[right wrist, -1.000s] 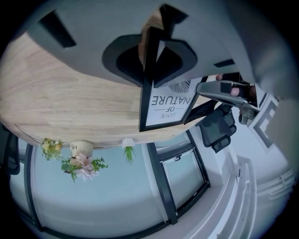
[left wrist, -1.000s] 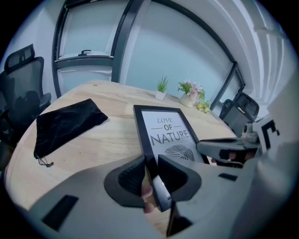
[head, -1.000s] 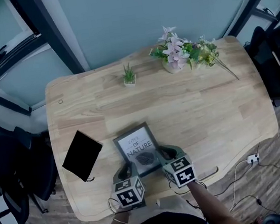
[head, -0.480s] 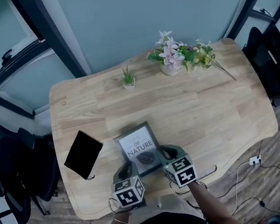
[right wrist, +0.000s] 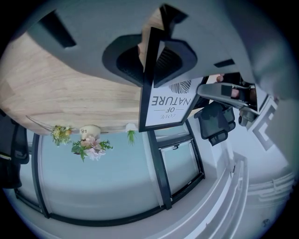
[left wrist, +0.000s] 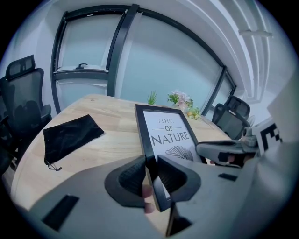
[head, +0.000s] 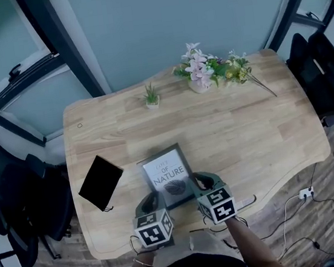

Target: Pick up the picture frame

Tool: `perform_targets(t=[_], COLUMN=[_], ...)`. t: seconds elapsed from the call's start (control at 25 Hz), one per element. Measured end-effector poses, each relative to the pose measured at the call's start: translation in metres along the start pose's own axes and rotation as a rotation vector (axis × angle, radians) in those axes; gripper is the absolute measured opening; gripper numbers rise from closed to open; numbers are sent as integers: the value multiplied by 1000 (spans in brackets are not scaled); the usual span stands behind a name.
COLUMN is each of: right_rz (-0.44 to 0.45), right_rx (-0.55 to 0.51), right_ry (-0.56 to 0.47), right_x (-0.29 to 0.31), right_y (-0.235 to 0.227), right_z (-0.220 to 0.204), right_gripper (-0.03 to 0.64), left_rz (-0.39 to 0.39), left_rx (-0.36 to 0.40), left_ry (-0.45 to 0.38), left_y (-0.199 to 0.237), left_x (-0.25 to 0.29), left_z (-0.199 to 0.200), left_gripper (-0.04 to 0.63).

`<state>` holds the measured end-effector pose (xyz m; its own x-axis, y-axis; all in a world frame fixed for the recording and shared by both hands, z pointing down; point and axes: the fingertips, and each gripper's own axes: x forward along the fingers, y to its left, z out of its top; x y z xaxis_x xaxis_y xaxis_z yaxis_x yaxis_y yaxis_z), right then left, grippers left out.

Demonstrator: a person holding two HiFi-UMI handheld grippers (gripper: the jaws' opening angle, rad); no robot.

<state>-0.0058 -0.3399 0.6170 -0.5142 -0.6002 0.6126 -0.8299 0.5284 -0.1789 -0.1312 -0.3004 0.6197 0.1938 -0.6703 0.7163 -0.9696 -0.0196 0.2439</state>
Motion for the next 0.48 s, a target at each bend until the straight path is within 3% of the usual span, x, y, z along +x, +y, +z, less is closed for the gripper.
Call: perform_targets(t=[0.48], right_rz=[-15], right_rx=[-23], right_ry=[-73], right_x=[-36], right_y=[2], right_z=[8], right_gripper=[69], left_rz=[-11], left_rx=[35], left_ry=[-65], left_y=[-21], left_x=[-29], left_z=[5], left_gripper=[74])
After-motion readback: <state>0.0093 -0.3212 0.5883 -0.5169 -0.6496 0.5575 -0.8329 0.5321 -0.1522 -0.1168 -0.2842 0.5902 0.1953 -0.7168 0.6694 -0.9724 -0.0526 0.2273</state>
